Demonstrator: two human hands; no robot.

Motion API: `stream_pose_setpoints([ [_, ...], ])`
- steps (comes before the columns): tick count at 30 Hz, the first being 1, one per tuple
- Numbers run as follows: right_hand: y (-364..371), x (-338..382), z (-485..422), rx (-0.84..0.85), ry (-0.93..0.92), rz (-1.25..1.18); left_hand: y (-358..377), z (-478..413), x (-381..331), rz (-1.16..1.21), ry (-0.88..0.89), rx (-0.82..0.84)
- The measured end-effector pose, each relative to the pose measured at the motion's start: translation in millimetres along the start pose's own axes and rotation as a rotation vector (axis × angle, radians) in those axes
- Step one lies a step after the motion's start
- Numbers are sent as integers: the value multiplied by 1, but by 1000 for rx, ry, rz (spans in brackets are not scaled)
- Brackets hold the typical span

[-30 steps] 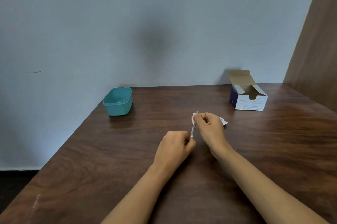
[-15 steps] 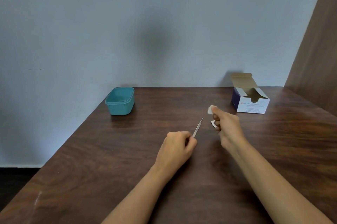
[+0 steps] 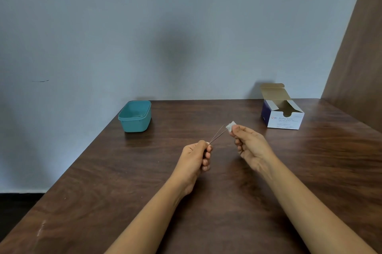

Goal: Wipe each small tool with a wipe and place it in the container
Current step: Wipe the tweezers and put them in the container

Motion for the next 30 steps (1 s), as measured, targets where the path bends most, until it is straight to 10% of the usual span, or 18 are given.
stream_pose_setpoints([
  [30, 8, -4, 2, 85, 74, -91, 2, 1, 4, 93, -75, 59],
])
Point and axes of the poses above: each hand's wrist, its own z-axis away from the middle knuckle, its own y-axis out of the palm, x = y × z, the point moved 5 cm from there along -z, towards the middle knuckle, and after that the axes turned 3 degrees about -y, right-handed, at the moved point
